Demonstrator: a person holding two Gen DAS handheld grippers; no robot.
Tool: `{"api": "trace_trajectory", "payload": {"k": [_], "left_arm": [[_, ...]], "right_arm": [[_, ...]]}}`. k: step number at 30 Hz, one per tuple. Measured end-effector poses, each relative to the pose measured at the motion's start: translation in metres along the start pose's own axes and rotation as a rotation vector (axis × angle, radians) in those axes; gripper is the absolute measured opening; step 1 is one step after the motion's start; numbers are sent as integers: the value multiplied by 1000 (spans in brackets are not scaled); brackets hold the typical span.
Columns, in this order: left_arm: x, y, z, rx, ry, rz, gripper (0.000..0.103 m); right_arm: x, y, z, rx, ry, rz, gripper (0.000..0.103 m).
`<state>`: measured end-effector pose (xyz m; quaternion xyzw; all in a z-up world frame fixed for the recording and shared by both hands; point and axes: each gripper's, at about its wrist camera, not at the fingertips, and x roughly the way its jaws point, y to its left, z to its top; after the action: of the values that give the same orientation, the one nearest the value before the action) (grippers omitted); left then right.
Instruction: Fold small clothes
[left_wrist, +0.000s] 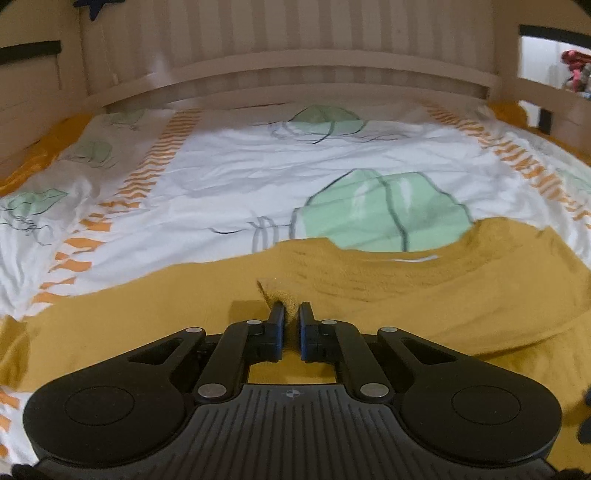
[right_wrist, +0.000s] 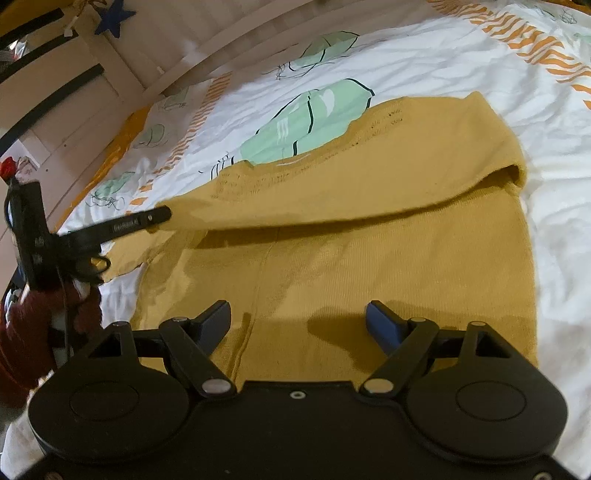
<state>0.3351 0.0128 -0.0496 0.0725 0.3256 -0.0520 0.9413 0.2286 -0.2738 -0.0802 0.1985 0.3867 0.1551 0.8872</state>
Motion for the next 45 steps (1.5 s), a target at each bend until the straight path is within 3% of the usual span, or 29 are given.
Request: {"api": "trace_trajectory", "payload": {"k": [5,8,9,10,15,22,28,33,45], "left_arm": [[17,6,-7,-2,60,60,9],[25,11,-16,-33,139,59,13],[29,14,-18,-42,171,46,26],[32,17,-22,-52,197,37,32],[27,26,-33,-84,170,47,44],[10,48,-37,-177,160,13,45],[-10,82,-47,-239,139,67,45],[-30,127,-57,-327,118,133,45],[-74,247,-80,-559,63,255,45]], "right_arm": [[2,2,-1,-12,9,-3,82],[3,1,0,-9,12,-3,83],[4,1,0,-11,14,-3,83],[4,2,0,-12,15,-4,83],[6,2,0,-13,18,2,89],[7,3,0,-28,12,9,95],[7,17,1,-66,-26,-72,97],[11,36,-4,-187,-85,-118,98],[23,104,-20,-335,-128,5,99]]}}
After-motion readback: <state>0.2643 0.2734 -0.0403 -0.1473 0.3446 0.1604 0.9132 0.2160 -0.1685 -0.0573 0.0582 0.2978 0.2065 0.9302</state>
